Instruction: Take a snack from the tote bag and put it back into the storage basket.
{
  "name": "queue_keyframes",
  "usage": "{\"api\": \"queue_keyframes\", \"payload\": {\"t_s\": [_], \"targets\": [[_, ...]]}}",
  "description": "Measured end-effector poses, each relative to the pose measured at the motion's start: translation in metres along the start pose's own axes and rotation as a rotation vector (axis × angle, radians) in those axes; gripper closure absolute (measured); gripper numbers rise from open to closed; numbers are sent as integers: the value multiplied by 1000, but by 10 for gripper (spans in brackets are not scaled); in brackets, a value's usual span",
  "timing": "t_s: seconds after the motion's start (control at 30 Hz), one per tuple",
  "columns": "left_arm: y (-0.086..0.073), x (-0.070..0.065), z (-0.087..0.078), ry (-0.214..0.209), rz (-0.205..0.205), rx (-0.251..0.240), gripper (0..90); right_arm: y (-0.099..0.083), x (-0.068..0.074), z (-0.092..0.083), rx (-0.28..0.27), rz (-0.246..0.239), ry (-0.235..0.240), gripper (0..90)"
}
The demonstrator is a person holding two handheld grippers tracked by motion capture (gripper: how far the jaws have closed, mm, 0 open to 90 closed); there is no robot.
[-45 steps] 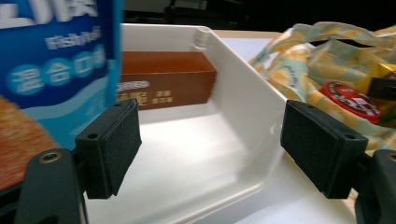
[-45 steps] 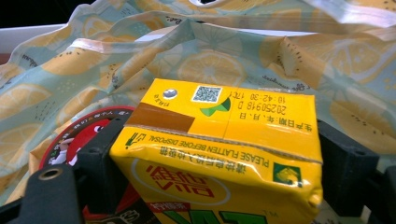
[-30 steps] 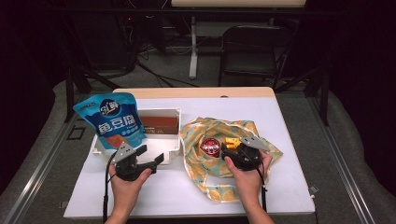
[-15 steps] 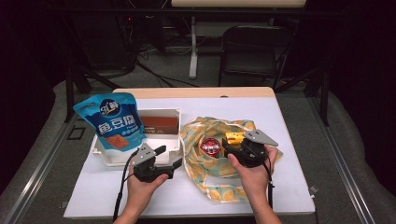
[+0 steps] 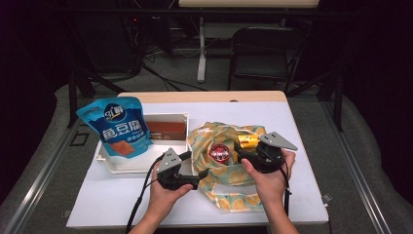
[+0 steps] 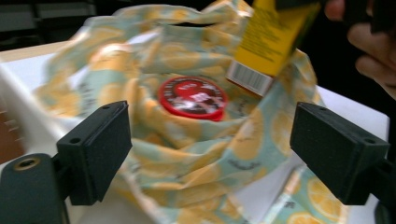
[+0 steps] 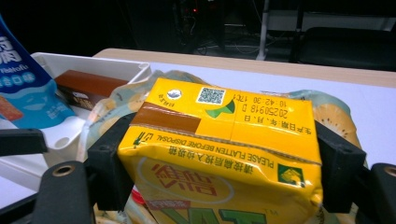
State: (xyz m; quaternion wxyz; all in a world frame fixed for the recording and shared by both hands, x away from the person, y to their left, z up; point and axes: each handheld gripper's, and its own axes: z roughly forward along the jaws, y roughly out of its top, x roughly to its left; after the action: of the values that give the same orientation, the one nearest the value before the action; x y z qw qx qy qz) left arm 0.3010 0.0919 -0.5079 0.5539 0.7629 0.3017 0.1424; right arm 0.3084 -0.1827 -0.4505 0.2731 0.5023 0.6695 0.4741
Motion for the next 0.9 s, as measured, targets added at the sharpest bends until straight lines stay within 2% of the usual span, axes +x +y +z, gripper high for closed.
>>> {"api": "queue_keyframes", "payload": {"t_s": [0.03,0.07,0.13,0.2,0.27,0.4,0.43,0.5,0.63,0.7,0.73,0.87,0.9], "targets": [[1,-2,3,-34,6,2,107,1,1,-1,-4,3,6,222],[2,-5,6,-31,14,3,101,3,1,-3,-2,-1,14,222],[4,-8,9,-53,15,-3,98,6,3,-6,-14,-1,22,222],[5,-11,12,-39,14,-17,93,8,5,-9,-12,-6,34,222],[8,-12,14,-73,21,-17,89,9,7,-12,-17,-6,46,222],[11,-17,19,-71,35,-21,69,13,12,-16,-19,-15,62,223],[12,-18,20,-56,35,-28,64,14,14,-17,-20,-16,70,223],[13,-18,22,-79,33,-28,65,15,18,-19,-24,-18,79,223],[15,-20,23,-65,44,-34,62,16,25,-21,-18,-30,110,223],[16,-21,24,-92,47,-32,67,16,30,-21,-13,-30,129,223],[16,-22,24,-82,49,-37,69,16,31,-21,-11,-33,136,223],[16,-24,26,-112,58,-36,94,15,40,-21,1,-44,163,224],[16,-25,27,-100,56,-40,114,15,43,-21,1,-42,170,224]]}}
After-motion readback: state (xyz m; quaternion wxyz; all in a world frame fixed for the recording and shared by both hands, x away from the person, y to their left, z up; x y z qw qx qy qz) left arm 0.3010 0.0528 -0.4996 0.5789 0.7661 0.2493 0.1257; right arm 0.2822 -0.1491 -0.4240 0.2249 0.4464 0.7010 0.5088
